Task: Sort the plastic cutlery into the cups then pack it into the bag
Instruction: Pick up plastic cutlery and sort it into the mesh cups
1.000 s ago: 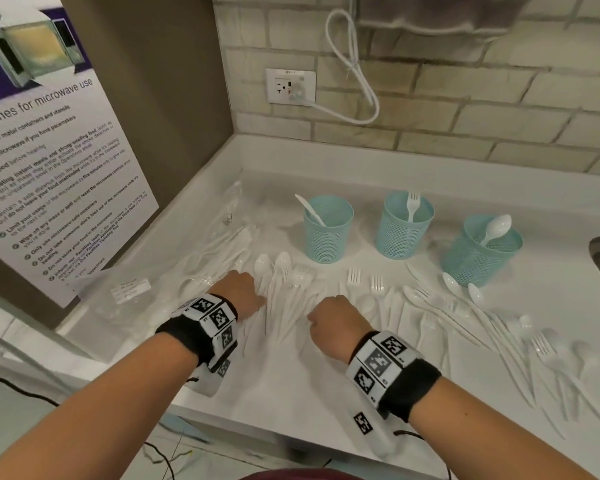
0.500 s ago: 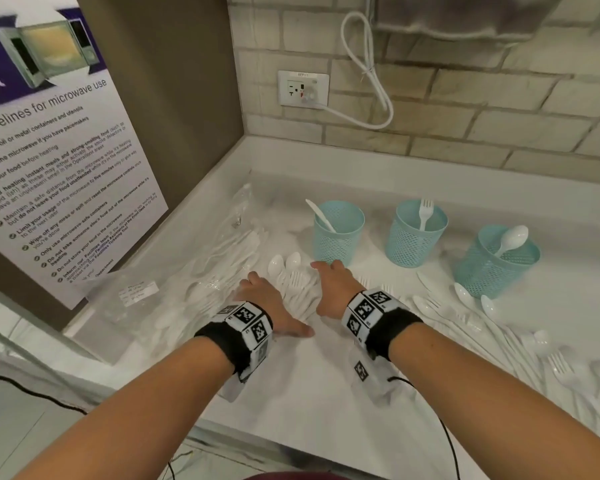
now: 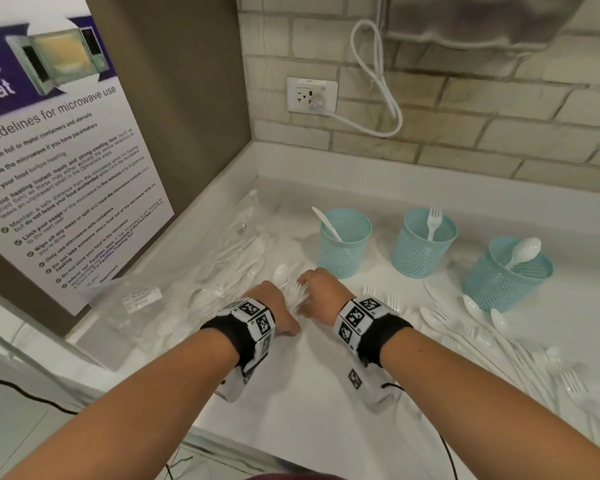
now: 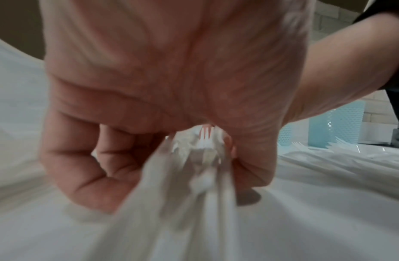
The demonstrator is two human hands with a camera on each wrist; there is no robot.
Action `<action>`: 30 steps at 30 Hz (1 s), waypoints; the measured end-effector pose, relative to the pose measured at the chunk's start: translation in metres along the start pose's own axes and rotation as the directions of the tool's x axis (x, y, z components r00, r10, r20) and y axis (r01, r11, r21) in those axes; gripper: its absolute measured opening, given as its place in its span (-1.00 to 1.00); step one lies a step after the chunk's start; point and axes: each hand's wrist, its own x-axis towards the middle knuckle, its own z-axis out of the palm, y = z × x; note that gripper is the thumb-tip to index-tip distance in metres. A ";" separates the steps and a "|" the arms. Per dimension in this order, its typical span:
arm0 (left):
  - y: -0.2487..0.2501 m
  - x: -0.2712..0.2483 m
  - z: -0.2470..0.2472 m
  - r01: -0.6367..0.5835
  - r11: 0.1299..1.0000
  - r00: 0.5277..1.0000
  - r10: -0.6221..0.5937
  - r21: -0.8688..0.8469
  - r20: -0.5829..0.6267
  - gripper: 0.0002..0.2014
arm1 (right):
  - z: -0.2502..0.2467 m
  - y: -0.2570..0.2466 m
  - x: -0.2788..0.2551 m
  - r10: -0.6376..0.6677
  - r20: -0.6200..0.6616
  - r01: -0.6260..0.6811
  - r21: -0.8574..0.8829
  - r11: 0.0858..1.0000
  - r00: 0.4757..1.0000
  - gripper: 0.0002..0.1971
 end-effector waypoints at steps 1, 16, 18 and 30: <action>0.000 -0.001 0.000 -0.009 1.000 1.000 0.009 0.006 0.007 -0.60 | 0.001 0.000 0.001 -0.003 -0.008 0.003 0.004 1.000 1.000 -0.42; -0.017 -0.007 0.006 -0.216 0.971 0.975 0.220 0.105 -0.032 -0.60 | -0.004 0.008 -0.022 0.000 -0.113 0.005 0.044 0.999 0.994 -0.51; -0.020 -0.008 0.008 -0.268 0.958 0.960 0.274 0.103 -0.052 -0.64 | -0.009 0.010 -0.031 0.016 -0.160 0.005 0.132 0.991 0.987 -0.38; 0.001 -0.005 -0.014 -0.669 0.696 0.741 0.603 -0.260 -0.295 -0.77 | -0.059 0.003 -0.061 -0.056 -0.564 0.408 0.522 0.749 0.824 -0.66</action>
